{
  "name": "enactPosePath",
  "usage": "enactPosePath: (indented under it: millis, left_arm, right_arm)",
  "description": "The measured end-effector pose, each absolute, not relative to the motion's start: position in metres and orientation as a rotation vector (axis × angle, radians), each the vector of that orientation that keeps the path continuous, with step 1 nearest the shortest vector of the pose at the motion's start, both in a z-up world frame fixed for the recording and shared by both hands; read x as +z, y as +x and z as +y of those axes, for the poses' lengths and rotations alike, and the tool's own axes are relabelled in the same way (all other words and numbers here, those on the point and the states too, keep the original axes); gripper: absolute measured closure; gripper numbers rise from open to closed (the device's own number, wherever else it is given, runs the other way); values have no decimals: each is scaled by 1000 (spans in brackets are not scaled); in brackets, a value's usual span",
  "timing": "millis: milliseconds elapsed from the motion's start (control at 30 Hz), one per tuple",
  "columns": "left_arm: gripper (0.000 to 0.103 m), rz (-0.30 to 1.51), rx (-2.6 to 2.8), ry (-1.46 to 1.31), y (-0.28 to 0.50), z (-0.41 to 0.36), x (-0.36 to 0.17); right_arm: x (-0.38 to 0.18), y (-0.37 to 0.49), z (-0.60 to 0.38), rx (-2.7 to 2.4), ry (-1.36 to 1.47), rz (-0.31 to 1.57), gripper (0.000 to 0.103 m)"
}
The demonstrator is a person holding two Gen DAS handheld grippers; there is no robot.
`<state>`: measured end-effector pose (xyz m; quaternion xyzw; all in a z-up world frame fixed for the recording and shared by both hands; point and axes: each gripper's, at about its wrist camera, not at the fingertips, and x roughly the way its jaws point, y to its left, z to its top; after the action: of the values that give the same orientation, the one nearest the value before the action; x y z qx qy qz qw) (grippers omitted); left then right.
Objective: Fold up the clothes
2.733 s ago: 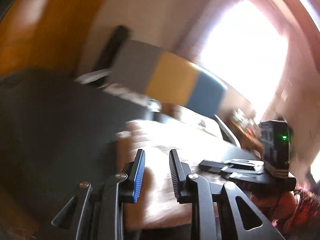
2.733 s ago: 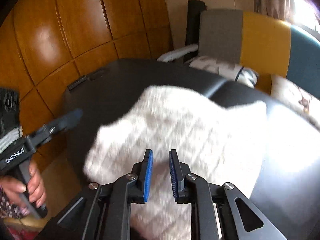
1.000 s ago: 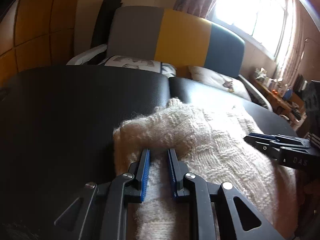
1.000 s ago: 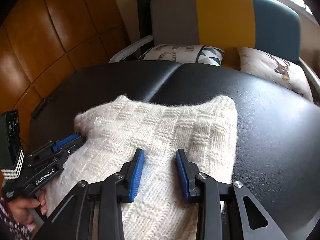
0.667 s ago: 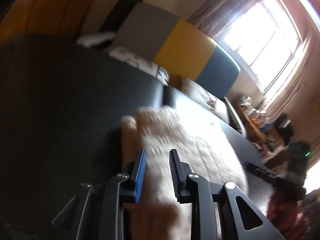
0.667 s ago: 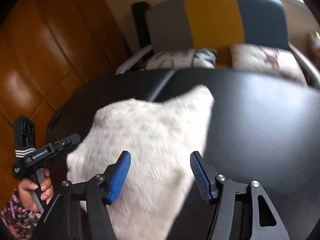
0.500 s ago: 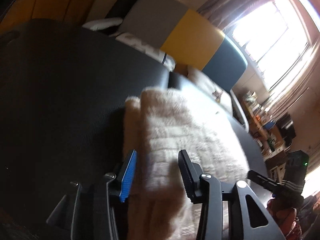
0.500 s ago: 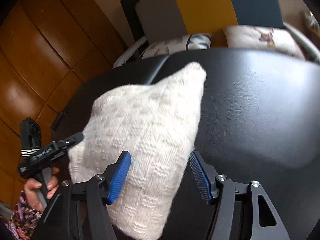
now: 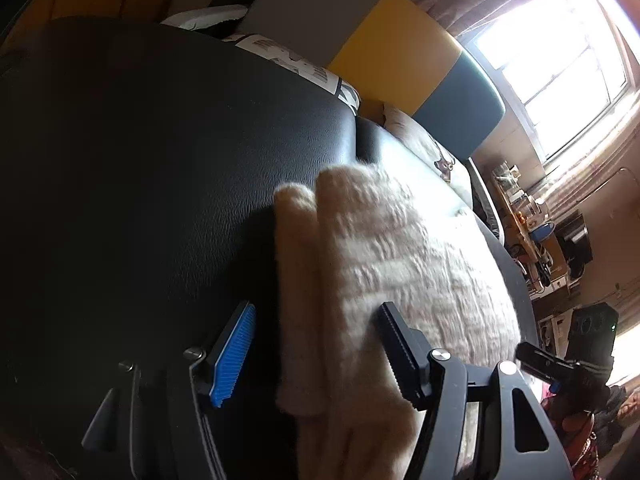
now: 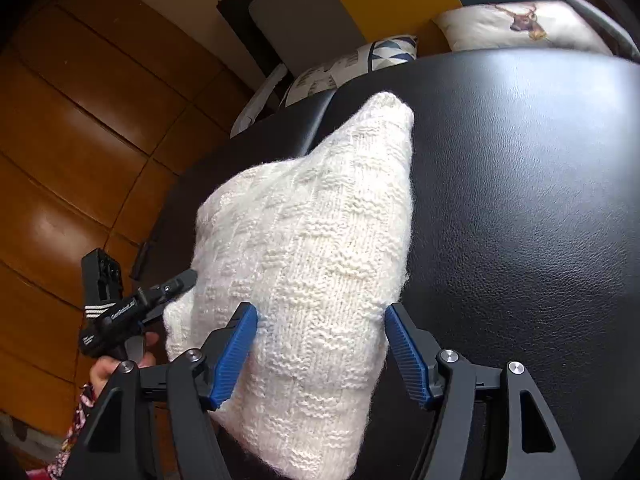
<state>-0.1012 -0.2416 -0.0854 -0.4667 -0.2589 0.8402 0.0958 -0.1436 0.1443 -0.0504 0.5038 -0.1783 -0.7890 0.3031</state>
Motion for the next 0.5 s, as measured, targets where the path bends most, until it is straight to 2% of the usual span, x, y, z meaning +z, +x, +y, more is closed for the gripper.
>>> enactPosePath:
  millis: [200,500]
  left_arm:
    - [34,-794,2362,-1418,-125,-253,-98]
    - [35,-889,2185,-1381,-148,-273,-111]
  right_arm:
    - [-61,-161,145,-2020,1377,-562,31]
    - [-75,-181,138,-1961,1414,-652,23]
